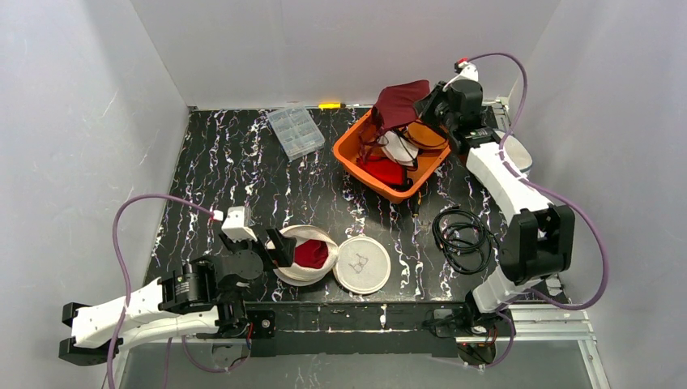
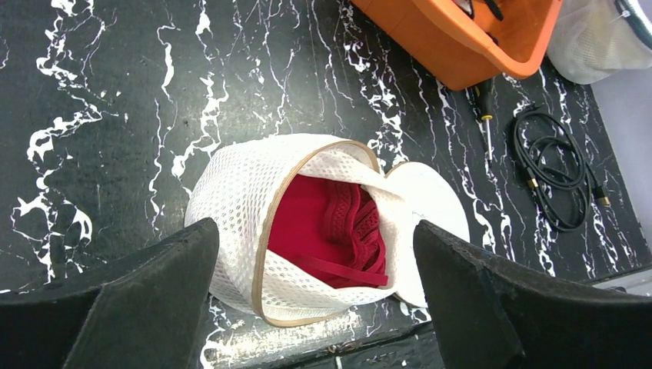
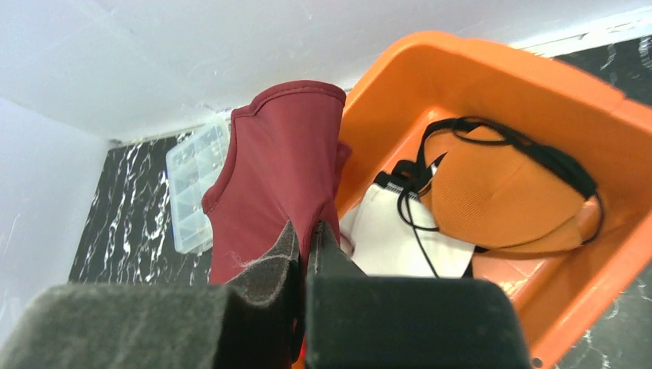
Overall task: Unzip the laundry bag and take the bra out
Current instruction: Place the bra in the bin.
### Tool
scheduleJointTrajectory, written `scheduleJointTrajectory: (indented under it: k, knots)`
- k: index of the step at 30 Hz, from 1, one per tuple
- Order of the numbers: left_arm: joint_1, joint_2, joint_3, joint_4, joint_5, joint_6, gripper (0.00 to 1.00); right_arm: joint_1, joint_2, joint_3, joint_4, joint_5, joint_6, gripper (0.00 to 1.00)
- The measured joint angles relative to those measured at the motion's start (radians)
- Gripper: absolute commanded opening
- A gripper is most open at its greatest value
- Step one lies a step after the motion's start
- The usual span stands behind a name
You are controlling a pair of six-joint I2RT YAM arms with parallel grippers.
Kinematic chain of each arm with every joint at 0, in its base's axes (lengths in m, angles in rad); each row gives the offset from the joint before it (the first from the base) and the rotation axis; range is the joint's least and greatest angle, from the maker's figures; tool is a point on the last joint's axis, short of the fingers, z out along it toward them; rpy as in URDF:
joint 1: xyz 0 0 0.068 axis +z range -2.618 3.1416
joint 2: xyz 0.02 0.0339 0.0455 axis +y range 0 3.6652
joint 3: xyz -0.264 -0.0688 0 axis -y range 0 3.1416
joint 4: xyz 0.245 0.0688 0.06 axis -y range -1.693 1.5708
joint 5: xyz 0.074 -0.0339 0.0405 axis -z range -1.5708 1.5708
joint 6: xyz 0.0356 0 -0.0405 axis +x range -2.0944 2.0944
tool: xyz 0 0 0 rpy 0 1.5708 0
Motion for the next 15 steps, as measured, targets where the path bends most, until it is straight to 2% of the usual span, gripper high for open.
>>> scheduleJointTrajectory:
  k: [8,15]
  knots:
    - [0.0,-0.008,-0.042,-0.005,-0.006,-0.045,0.95,-0.013,0.073,-0.036,0.086,-0.121,0.0,0.01]
    - [0.0,-0.007,-0.047,-0.024,-0.007,-0.075,0.95,-0.065,0.167,-0.101,0.125,-0.131,-0.013,0.01]
